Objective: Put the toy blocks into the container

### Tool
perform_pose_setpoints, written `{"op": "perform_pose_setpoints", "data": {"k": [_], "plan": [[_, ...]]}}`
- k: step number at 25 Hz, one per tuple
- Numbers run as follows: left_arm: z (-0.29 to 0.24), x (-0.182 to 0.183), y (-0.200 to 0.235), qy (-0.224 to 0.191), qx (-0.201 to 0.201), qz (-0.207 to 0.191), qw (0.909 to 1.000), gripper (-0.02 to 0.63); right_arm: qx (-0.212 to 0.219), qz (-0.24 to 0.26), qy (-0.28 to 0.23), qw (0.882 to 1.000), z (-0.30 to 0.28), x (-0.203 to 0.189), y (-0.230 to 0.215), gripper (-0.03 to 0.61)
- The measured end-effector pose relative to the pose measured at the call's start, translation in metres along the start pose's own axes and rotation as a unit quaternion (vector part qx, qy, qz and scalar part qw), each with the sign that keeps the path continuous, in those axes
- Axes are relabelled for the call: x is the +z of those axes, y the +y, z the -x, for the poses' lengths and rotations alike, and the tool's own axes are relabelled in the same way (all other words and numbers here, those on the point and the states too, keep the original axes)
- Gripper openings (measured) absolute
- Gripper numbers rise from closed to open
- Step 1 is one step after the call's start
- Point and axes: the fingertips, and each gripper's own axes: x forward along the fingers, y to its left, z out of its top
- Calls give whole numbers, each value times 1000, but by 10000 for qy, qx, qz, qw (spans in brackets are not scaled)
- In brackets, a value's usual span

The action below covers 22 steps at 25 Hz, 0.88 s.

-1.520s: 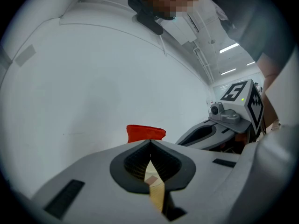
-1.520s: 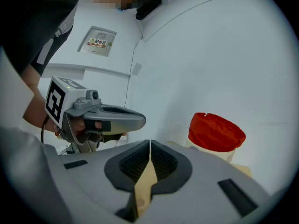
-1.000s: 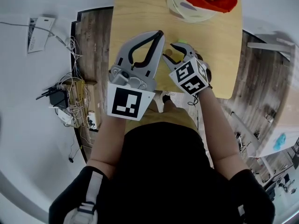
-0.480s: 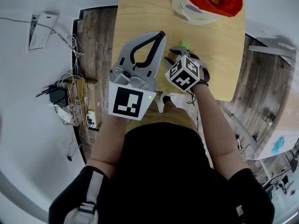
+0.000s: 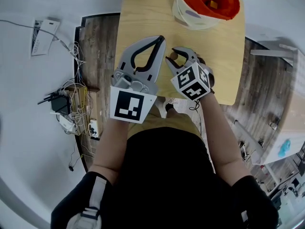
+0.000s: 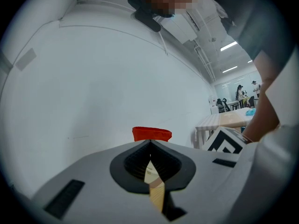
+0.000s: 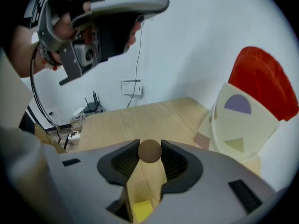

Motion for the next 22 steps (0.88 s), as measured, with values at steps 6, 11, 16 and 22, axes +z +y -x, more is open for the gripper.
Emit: {"op": "perform_pose_setpoints", "data": {"k": [6,11,16,22], "plan": [[1,28,1,-170,74,-184,9997,9,-416,-284,-956,9941,59,49,-20,156],[2,53,-4,-293,107,-408,9987,9,-826,-132,-1445,9860,107,76,-27,156],[6,72,-11,-360,126,-550,9978,9,-1133,-79,-1934,9745,152,97,-30,156],[13,91,-26,-470,92,-689,9965,9,-1316,-25,-2771,9518,208,120,-28,156]]}}
